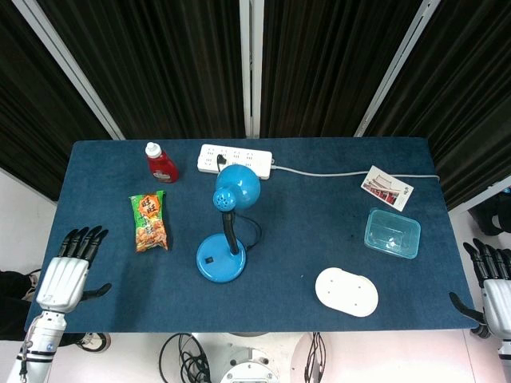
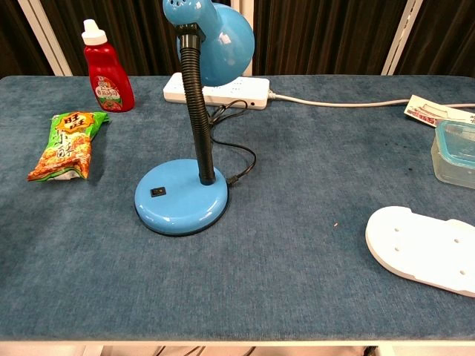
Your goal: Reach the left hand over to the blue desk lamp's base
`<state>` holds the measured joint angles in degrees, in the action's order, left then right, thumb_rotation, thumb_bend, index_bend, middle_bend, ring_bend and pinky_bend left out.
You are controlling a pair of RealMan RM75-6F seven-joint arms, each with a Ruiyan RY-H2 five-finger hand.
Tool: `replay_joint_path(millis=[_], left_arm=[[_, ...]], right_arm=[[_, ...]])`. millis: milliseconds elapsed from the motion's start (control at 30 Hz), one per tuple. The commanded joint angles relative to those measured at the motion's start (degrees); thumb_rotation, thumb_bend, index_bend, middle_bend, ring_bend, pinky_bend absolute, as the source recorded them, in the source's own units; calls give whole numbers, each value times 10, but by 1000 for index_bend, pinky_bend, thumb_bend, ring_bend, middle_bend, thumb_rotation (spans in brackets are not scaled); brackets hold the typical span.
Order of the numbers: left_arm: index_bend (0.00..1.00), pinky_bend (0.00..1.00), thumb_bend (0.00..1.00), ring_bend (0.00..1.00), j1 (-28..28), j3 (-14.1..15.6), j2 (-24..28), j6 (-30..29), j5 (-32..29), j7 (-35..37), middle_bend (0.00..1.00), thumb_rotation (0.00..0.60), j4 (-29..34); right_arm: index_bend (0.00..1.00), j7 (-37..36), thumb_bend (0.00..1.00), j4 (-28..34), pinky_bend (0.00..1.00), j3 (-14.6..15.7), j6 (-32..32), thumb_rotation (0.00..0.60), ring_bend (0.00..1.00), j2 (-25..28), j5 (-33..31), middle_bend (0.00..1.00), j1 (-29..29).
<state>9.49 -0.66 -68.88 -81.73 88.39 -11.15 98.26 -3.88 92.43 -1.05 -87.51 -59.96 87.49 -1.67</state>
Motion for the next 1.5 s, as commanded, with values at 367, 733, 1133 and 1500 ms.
replay_joint_path(millis=[367,733,1133,1500], left_arm=[[63,0,0,0,-1,1,2,-2,3,0,26,600,1],[52,418,133,443,16,10,-12,21,28,-15,520,600,-5],[52,732,378,809,90,29,-93,165,31,-24,858,600,-17],[52,729,408,810,151,6,-159,250,-13,-50,842,600,-49]], right_arm=[[0,2,176,4,0,0,-3,600,0,2,3,0,0],[0,5,176,17,0,-3,1,600,0,10,5,0,6],[0,-10,176,8,0,-1,-10,600,0,10,3,0,-3],[0,-14,176,6,0,-2,-16,600,0,12,-1,0,-8]])
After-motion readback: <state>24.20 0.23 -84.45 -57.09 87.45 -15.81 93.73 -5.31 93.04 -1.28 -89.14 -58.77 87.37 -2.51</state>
